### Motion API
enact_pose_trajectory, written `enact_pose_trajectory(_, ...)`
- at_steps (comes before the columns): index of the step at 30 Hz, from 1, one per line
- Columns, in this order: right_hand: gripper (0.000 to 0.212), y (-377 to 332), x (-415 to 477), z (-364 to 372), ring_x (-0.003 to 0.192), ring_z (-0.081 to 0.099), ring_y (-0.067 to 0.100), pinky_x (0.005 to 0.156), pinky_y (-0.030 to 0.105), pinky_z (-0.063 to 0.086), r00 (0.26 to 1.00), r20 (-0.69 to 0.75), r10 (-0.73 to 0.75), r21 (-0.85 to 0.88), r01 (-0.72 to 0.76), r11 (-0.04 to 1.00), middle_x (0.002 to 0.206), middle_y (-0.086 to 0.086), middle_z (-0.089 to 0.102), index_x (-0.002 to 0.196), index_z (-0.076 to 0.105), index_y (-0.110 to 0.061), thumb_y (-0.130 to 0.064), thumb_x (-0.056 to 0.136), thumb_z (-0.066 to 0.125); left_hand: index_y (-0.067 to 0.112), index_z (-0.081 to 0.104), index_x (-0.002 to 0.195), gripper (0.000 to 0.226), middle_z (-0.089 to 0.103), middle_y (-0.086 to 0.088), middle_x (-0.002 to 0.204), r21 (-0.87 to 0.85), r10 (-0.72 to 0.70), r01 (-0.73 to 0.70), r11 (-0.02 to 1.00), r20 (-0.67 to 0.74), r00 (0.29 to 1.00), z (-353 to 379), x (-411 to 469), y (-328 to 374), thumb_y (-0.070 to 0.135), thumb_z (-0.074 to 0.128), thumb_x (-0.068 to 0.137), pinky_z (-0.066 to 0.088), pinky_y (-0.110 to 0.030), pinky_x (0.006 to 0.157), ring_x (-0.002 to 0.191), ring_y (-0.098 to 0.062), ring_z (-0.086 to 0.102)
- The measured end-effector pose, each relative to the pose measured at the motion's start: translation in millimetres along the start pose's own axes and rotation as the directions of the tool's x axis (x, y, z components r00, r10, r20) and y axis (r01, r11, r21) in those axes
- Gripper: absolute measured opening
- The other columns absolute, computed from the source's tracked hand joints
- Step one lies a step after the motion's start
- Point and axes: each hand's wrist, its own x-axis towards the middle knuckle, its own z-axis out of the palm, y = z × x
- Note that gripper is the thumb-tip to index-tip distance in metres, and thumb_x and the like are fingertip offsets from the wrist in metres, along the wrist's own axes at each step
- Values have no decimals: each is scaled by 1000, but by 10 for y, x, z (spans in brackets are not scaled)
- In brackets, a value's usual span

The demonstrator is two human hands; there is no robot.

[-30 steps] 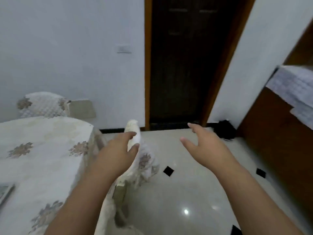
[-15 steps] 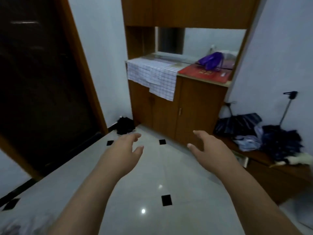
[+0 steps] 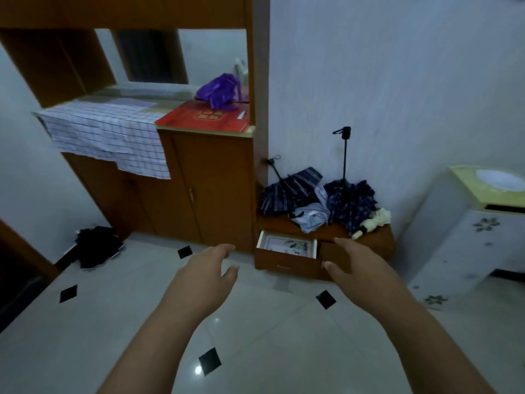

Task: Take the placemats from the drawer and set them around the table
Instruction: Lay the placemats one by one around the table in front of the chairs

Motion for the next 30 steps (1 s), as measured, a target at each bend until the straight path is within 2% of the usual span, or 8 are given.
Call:
enact_pose_trajectory(5, 64, 211, 537, 139, 128, 46, 22, 100, 42, 46, 998, -9, 65, -2, -65, 998, 145, -4, 44, 146, 34, -28, -51, 90, 55, 36, 44, 142, 47, 53, 8, 138, -5, 60, -60, 998, 87, 994, 345, 817, 58, 44, 52, 96, 50, -41, 99, 121, -13, 54)
enact_pose_trajectory(12, 64, 240, 1626, 368, 131, 43, 22, 102, 40, 43, 995, -26, 100, -35, -101, 994, 148, 0, 41, 146, 34, -24, -47, 91, 56, 22, 45, 143, 49, 53, -4, 137, 9, 170, -174, 985, 158, 973, 733, 2200, 10, 36, 53, 97, 46, -43, 101, 124, -23, 51)
enact_pose_trajectory(17, 63, 300, 2445, 575, 130, 44, 23, 102, 39, 42, 990, -47, 137, -28, -138, 990, 148, 2, 41, 146, 35, -21, -44, 92, 57, 26, 41, 145, 50, 49, -1, 141, 55, 202, -219, 974, 218, 955, 1024, 3147, 38, 38, 50, 97, 47, -45, 98, 124, -24, 49)
enact_pose_trajectory(21, 64, 501, 3000, 774, 130, 43, 25, 103, 41, 41, 984, 37, 172, 0, -172, 985, 146, 3, 42, 146, 35, -22, -43, 91, 58, 25, 41, 145, 51, 48, -3, 143, 68, 174, -204, 977, 310, 935, 1306, 3733, 48, 38, 50, 97, 45, -44, 101, 126, -23, 48)
enact_pose_trajectory(24, 64, 756, 3488, 923, 129, 45, 26, 103, 43, 43, 981, 102, 162, 23, -165, 986, 143, 5, 46, 144, 39, -21, -43, 87, 61, 22, 46, 142, 49, 55, -5, 132, 73, 163, -201, 977, 352, 921, 1582, 4175, 45, 38, 50, 95, 49, -42, 95, 117, -23, 53)
enact_pose_trajectory(28, 55, 1163, 4210, 1170, 118, 52, 29, 97, 43, 46, 977, 177, 115, 67, -129, 989, 128, 10, 55, 136, 48, -14, -33, 87, 65, 15, 60, 119, 42, 62, -5, 106, 74, 142, -179, 981, 351, 926, 2028, 4668, 34, 40, 45, 89, 53, -41, 81, 98, -24, 59)
enact_pose_trajectory(30, 53, 1351, 4544, 1314, 117, 52, 27, 96, 43, 46, 973, 208, 99, 70, -116, 991, 128, 8, 55, 135, 48, -15, -34, 88, 64, 15, 62, 122, 35, 63, -6, 111, 55, 127, -153, 987, 323, 938, 2290, 4835, 15, 31, 52, 93, 53, -40, 83, 98, -23, 59)
